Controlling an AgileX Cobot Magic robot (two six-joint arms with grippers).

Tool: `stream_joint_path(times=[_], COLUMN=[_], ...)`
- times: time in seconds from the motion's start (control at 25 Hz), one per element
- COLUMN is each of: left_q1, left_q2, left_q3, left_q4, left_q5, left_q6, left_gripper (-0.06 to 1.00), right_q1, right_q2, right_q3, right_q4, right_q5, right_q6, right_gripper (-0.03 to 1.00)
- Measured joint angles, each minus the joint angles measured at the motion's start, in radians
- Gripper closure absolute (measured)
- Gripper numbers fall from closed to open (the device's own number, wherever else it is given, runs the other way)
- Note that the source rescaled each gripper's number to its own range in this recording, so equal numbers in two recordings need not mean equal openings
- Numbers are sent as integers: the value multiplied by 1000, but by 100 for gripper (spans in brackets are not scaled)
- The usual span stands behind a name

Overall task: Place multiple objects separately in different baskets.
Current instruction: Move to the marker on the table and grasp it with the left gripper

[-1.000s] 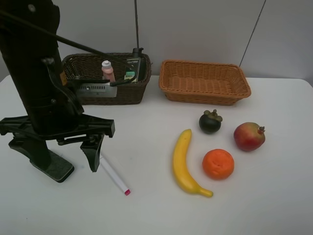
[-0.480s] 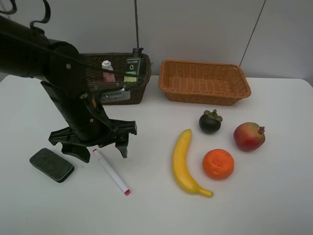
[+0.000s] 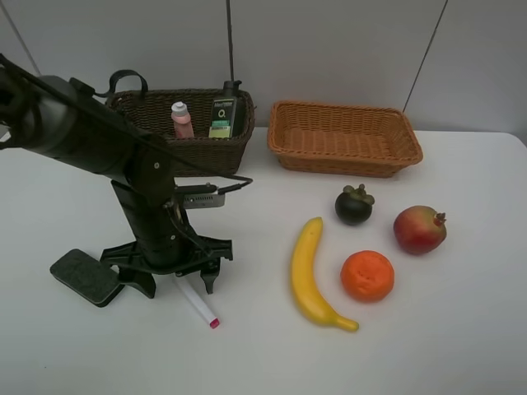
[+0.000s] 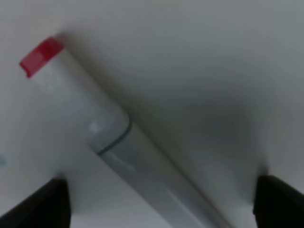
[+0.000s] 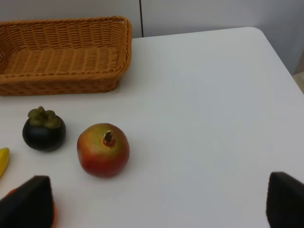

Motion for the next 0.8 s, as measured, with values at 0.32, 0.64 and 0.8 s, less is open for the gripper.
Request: stream_joint_path(times=[0.32,0.64,0.8], left_q1=[1,1,1], left_q2=[19,18,19], left_q3=[-38,-40,-41], left_q4=[1,1,1], left_q5=[34,37,40], left_q6=[8,21,33], left_gripper=[2,91,94], right_q1=[0,0,0], right_q2=[0,0,0], right_q3=[0,0,0], right_q4=[0,0,0], right_q5=[0,0,0], right_q6=[-1,-1,-1], right_gripper=[-2,-2,-2])
